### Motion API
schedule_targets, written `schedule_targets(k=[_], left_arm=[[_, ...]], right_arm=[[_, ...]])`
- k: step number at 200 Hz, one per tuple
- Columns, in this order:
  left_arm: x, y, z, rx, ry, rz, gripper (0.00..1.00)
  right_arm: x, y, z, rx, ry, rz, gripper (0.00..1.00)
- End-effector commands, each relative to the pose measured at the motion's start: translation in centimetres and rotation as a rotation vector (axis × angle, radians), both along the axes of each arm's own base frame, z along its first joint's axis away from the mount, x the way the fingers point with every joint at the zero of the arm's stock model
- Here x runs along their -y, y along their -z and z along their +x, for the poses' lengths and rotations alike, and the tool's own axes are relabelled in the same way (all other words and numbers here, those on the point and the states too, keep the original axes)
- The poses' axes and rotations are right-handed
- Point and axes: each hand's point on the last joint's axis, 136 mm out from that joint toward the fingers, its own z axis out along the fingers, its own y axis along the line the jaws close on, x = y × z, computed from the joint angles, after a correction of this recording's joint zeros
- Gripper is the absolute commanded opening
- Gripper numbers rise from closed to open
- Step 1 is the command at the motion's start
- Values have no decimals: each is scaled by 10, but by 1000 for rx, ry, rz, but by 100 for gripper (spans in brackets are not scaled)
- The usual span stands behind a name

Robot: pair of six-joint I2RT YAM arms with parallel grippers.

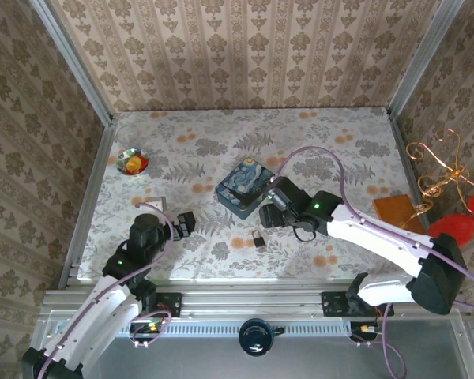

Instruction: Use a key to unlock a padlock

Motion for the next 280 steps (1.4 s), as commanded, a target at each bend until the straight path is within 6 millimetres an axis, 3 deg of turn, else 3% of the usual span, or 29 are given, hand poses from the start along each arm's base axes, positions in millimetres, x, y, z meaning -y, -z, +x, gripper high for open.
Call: schedule_targets(k=[1,39,59,93,117,155,222,280], left_arm=[[-13,-28,14,98,-96,-18,100],[-30,-70,34,296,-186,87,100],[-40,-77,46,368,-250,174,100],[-48,-89,56,446,-288,315,100],[-55,-92,63,494,-313,469,100],[-93,-67,81,349,-414,672,100],[-109,0,102,204,-346,565,100],[-103,-2,120,290,-266,548,100]], right_arm=[[31,-24,20,177,39,-156,74],[56,-56,45,424,65,-266,79],[74,-66,53,547,97,-311,86],[109,-60,57,616,163,-340,96],[129,-49,60,600,213,-351,96],[144,-30,71,623,250,-403,97],[172,4,90,622,300,-436,98],[192,31,103,639,326,-356,98]])
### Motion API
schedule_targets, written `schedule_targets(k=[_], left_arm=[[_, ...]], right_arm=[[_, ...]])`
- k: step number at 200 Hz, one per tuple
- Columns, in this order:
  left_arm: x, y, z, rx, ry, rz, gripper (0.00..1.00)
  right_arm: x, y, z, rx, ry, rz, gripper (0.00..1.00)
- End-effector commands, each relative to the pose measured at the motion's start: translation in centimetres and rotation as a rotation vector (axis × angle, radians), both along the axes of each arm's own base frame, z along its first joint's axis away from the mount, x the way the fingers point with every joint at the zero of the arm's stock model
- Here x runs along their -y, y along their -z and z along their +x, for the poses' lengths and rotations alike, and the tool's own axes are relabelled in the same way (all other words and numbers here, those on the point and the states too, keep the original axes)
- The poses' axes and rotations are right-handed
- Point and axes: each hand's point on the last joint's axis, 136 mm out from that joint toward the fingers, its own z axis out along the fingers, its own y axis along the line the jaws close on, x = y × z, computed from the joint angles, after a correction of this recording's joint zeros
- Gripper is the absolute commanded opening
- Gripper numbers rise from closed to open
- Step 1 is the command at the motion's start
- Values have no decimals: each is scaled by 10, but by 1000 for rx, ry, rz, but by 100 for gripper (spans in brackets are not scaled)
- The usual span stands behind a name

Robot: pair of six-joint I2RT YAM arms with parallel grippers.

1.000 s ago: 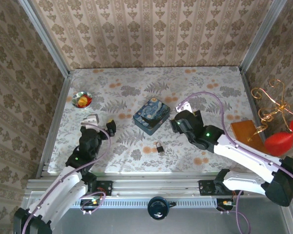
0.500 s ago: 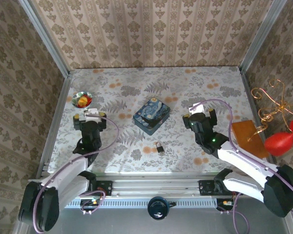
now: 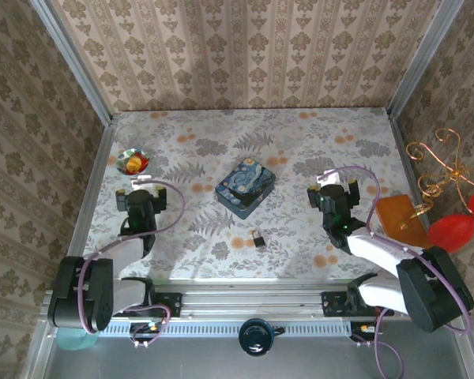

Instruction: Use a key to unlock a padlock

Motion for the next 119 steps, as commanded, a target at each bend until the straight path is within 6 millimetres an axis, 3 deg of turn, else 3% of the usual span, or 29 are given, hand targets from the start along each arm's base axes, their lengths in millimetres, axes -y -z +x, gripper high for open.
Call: schedule_targets(k=[1,27,82,119], left_arm=[[12,-16,11,106,90,-16,100],[19,-16,20,124,147,1,100],[45,-8,34,85,290,-45,100],[31,13,38,131,218,-51,100]], right_arm=[[-1,-8,13,90,-18,55,98],[6,-10,18,116,-3,45,98],[-2,-14,36,171,-108,151,98],[0,-12,35,197,-127,197,98]])
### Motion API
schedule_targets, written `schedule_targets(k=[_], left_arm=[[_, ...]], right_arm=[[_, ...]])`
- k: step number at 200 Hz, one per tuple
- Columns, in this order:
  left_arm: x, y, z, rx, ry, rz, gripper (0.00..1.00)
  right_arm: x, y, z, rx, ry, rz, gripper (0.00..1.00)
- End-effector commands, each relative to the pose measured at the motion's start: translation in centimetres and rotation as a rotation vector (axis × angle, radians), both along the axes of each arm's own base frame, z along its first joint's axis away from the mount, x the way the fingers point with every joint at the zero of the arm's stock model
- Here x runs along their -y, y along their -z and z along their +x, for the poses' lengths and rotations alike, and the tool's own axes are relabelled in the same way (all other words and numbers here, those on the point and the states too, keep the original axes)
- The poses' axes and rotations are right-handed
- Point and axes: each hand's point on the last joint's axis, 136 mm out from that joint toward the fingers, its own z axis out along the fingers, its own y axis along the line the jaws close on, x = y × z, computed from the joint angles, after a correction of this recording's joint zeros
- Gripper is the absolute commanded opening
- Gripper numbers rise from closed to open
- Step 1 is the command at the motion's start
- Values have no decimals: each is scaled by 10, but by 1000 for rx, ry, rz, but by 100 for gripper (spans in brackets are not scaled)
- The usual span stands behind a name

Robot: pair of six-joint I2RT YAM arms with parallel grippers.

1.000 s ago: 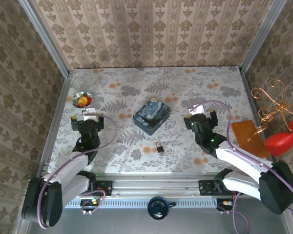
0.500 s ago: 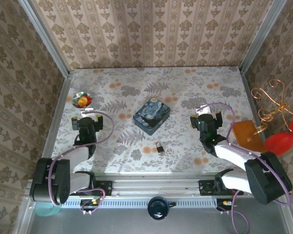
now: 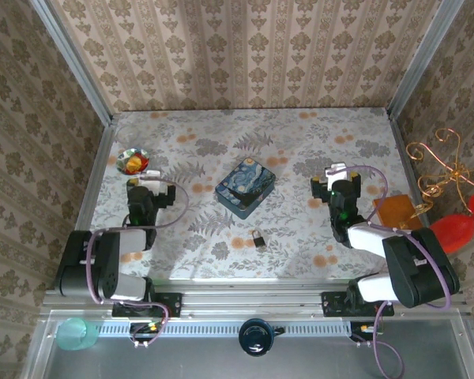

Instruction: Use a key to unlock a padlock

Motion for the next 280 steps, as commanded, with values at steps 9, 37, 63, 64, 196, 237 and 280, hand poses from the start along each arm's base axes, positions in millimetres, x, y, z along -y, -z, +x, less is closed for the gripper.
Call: schedule_targets(k=[9,37,63,64,196,237,280], left_arm=[[-10,-4,6,37,-37,-34,100],[-22,-1,18,-16,-91,-46,100],[-25,-1,19,-19,-103,-52,100],[-24,-1,19,-18,-102,-52,100],[-28,-1,19,-16,-125,-57,100],[-29,-1,18,-16,-126,-56,100],[-29,-2,18,-14,-125,-56,100]], right_arm=[[-5,-7,4,60,-45,69,98],[-5,5,11,33,-64,93,99],[7,14,18,-1,-50,159,99],[7,14,19,-1,-50,162,99],[15,26,26,-41,-53,229,100],[15,26,26,-42,-54,229,100],[15,26,26,-41,-55,228,100]])
